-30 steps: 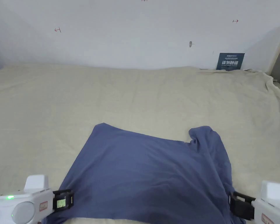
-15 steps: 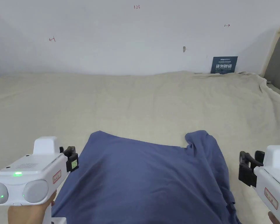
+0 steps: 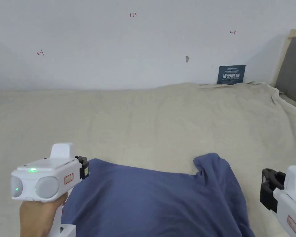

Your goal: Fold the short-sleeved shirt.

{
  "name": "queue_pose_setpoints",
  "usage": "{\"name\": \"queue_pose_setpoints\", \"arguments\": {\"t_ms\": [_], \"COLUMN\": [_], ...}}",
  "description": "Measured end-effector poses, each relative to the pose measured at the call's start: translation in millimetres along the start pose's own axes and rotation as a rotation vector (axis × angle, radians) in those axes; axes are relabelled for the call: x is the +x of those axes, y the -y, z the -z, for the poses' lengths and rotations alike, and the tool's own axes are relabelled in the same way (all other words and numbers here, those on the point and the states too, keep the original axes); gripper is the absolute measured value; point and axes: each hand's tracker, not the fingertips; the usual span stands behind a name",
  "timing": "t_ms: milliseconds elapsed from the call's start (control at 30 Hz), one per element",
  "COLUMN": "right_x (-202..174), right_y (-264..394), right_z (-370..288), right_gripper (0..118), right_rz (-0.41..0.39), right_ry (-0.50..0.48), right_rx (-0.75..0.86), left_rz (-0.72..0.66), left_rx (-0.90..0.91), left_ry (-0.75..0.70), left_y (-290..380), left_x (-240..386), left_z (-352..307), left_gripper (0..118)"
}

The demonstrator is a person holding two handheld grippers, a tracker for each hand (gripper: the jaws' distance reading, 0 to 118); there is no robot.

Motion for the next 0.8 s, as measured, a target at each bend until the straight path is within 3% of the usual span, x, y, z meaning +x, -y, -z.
{"name": "queue_pose_setpoints", "arguments": {"t_ms": [300,367,433,500,667,733,767,800], "right_x": [-6,-7,-8,-8,-8,-10,-10,-10], "right_y": [2,4,7,9,14,15,15,15], "right_z": [59,69,77,83,97,98,99,100], "right_gripper": [1,1,1,1,1,1,1,1], "right_rz": [0.007,0.006,0.007,0.004,-0.012,-0.013,-0.013,-0.013], "right_ry": [0.004,0.007,0.012,0.017,0.027,0.027,0.026,0.025], "right_rx": [-0.061,-0.074,-0.082,-0.095,-0.125,-0.139,-0.144,-0.152], "left_rz": [-0.034,-0.037,-0.036,-0.024,-0.039,-0.054,-0.063,-0.057], "left_rx": [-0.256,-0.322,-0.375,-0.379,-0.432,-0.452,-0.464,-0.418], "left_ry": [0.044,0.015,-0.017,-0.045,-0.091,-0.106,-0.092,-0.103], "left_y": [-29,-29,-25,-19,-3,5,8,8], "left_x": [-37,-43,-46,-49,-53,-52,-51,-48], "left_z": [157,187,208,226,254,259,258,249], "left_gripper": [1,27,72,88,87,69,67,53]}}
